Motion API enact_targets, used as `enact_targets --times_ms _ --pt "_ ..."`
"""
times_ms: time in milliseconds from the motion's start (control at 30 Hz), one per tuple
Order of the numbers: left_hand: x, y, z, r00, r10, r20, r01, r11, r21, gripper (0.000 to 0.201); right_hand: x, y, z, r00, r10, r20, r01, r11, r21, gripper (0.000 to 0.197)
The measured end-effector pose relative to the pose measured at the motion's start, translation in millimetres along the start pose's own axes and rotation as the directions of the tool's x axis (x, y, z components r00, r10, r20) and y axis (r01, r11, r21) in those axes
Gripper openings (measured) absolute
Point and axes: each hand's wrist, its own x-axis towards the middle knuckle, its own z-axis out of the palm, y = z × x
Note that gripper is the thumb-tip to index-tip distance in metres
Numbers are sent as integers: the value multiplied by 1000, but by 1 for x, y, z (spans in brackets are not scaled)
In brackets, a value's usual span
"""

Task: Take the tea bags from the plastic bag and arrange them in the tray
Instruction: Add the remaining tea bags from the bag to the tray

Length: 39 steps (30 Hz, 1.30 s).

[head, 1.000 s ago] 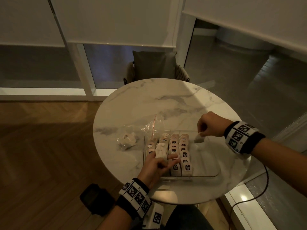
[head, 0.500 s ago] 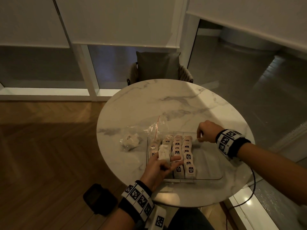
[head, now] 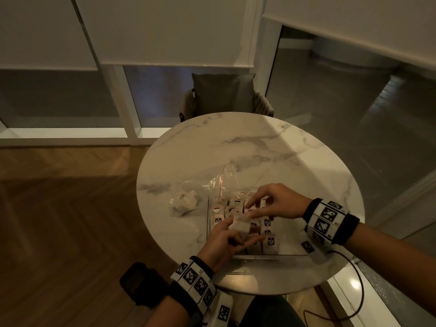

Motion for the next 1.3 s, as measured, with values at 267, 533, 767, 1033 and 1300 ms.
enact_targets --times_ms 267,533,767,1033,1300 --pt "-3 1 3 1000 26 -15 -25 995 96 56 -7 -10 20 997 -68 -48 78 963 259 54" --pt "-6 2 9 999 20 -40 -18 998 62 57 -8 -1 17 969 23 -244 80 913 401 15" --pt "-7 0 12 990 117 -84 -109 989 95 58 -15 -2 8 900 110 -422 84 906 415 10" --pt "-7 -1 12 978 168 -122 -150 978 145 36 -20 -12 22 980 -28 -198 115 889 443 17" --pt "-7 -4 9 968 217 -125 -190 961 198 34 -15 -8 26 974 81 -214 10 920 393 16"
